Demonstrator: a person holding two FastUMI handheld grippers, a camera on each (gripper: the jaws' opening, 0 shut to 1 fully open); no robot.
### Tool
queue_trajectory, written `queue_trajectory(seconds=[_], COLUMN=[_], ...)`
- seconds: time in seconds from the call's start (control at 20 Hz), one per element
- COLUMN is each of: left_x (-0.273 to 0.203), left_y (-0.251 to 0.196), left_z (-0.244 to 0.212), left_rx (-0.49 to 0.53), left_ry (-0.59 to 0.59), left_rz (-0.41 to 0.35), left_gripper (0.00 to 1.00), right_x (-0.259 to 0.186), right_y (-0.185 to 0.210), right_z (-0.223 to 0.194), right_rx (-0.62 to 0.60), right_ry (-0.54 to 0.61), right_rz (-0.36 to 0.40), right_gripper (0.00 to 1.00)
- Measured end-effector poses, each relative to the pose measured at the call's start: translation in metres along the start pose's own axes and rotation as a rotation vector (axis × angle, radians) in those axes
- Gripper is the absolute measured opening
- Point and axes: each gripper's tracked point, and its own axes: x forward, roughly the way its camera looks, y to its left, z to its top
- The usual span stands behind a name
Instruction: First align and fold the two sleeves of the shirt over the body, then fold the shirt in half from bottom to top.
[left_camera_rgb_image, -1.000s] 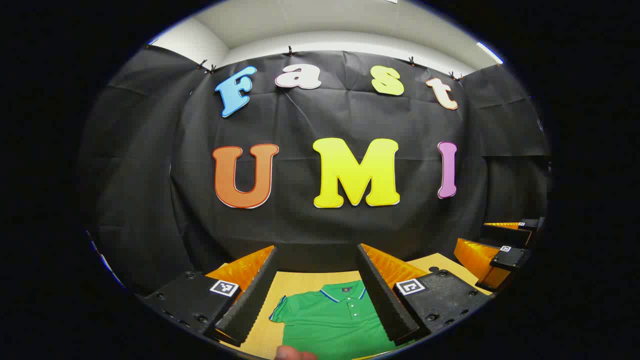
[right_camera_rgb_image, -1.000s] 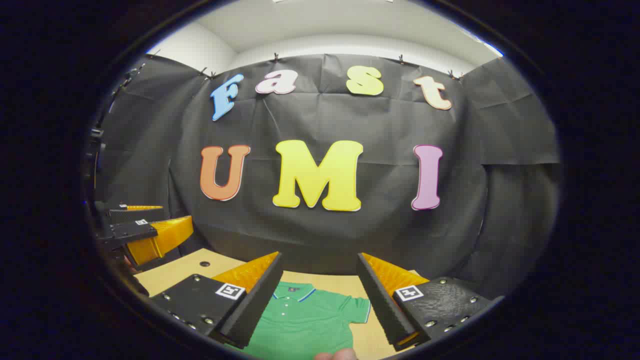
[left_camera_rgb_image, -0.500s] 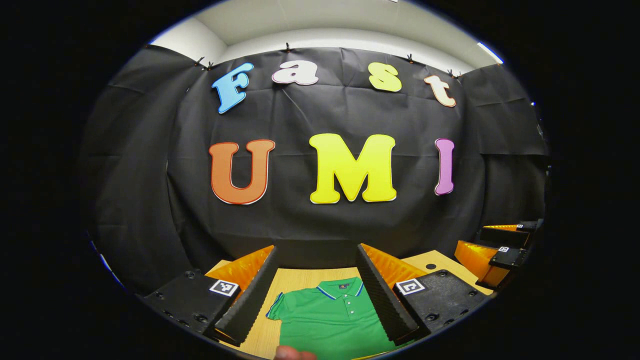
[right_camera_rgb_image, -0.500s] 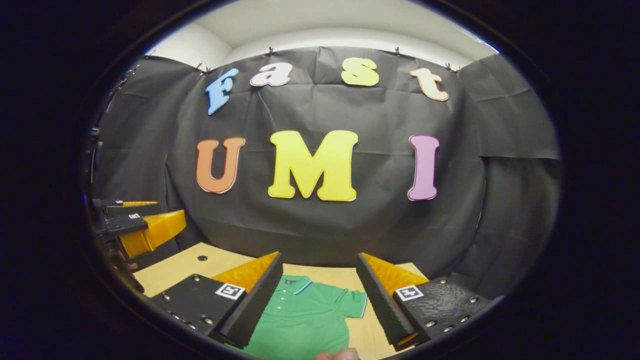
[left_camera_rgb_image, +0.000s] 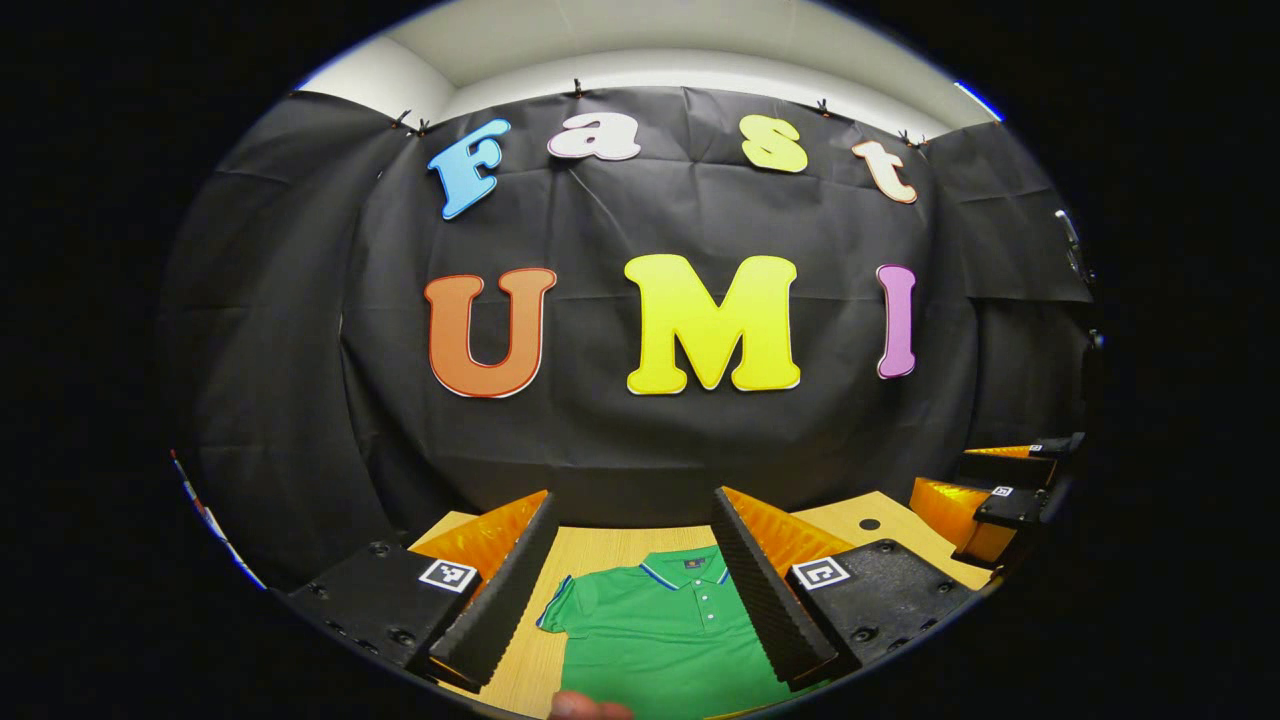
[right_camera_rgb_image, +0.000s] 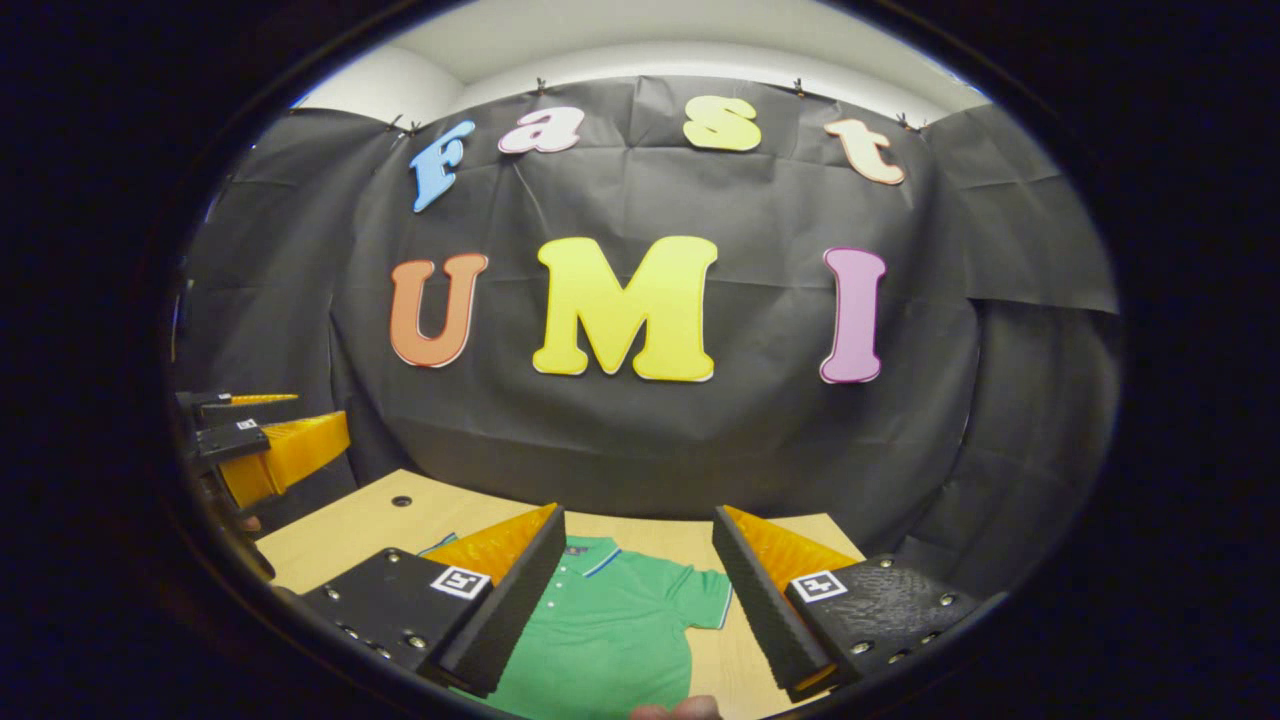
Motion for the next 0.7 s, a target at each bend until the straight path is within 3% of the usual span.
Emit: queue_trajectory(seconds=[0.35, 0.7], left_x=[0.001, 0.002], left_y=[0.004, 0.008], left_z=[-0.015, -0.045], left_rx=[-0.010, -0.017], left_ry=[0.048, 0.118], left_rz=[0.019, 0.056], left_gripper=[0.98, 0.99], right_x=[0.033, 0.115], right_y=[-0.039, -0.092], right_z=[-0.027, -0.097], right_rx=[-0.012, -0.034], right_ry=[0.074, 0.226], right_rz=[-0.026, -0.025], right_gripper=[0.93, 0.93])
